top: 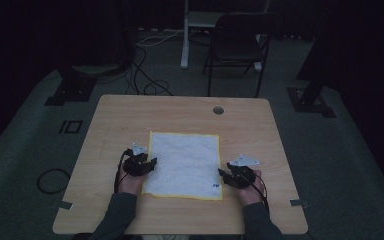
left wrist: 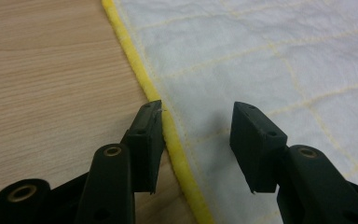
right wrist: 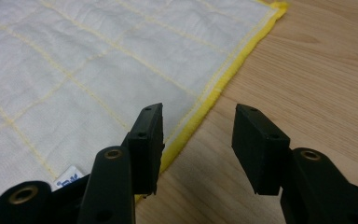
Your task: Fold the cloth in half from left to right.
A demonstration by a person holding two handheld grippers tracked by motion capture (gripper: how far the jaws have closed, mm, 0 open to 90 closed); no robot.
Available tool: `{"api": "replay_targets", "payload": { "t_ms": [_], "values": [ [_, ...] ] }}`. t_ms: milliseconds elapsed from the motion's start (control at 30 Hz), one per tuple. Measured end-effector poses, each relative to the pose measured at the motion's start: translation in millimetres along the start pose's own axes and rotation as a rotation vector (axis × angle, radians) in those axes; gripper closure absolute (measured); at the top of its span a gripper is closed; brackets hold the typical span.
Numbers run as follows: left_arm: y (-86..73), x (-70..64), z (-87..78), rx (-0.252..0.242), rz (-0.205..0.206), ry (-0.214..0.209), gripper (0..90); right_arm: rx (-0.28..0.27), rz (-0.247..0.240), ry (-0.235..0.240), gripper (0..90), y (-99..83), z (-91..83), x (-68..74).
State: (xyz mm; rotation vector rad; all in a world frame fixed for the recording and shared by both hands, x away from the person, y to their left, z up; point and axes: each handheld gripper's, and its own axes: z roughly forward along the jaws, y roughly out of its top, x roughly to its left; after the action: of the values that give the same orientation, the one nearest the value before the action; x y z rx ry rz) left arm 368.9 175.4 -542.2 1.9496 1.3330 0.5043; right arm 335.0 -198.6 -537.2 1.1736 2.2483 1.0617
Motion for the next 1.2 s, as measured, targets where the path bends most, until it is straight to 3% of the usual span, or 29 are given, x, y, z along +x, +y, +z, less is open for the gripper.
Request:
{"api": "replay_targets", "payload": {
  "t_ms": [200,367,567,733,867,1200],
  "values": [
    [0.2,-7.9,0.6,0.006,0.019,0.038,59.5,0.008,0.001,-0.001,53.0,-0.7,0.5,-0.3],
    [-0.8,-8.6,-0.6,0.004,-0.003,0.017,74.9,0.011,-0.003,0.001,53.0,-0.7,0.9,0.5],
    [-1.1,-5.6,-1.5,0.011,0.000,-0.002,83.8,0.008,0.003,0.002,53.0,-0.8,0.0,-0.2],
    [0.0,2.4,-1.3,0.011,-0.003,-0.016,85.4,0.010,0.008,0.008,52.9,-1.1,0.3,-0.1],
    [-0.8,9.1,-1.3,-0.003,-0.031,-0.014,86.3,0.012,0.006,0.012,52.9,-1.1,1.0,-0.4],
    [4.3,9.8,-5.5,-0.029,-0.059,-0.059,86.9,0.018,0.008,0.013,52.9,-1.4,2.5,-0.1]
  ]
}}
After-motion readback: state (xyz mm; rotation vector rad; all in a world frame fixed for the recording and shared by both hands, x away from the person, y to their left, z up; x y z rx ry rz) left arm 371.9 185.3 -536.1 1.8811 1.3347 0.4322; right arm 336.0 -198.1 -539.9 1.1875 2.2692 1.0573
